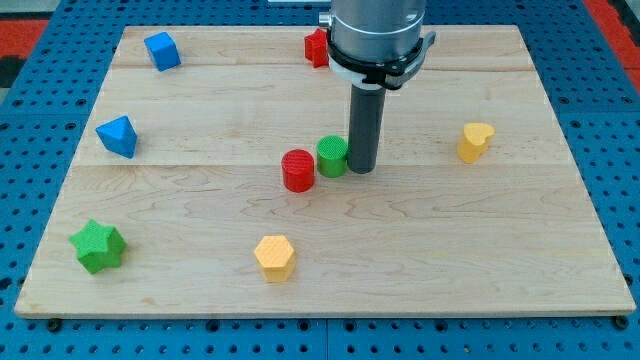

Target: Move red star left diagonally towards blue triangle

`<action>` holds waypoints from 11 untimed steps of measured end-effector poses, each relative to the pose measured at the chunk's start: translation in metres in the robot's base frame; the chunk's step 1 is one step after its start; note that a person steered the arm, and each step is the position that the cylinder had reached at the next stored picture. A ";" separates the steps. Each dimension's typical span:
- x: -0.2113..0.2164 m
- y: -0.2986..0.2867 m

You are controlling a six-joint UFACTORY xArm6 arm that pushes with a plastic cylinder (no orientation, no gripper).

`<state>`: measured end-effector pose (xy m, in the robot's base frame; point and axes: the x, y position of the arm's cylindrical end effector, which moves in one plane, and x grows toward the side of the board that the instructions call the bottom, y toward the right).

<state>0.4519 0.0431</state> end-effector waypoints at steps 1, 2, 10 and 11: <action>0.022 0.000; 0.020 0.000; -0.214 -0.058; -0.199 -0.068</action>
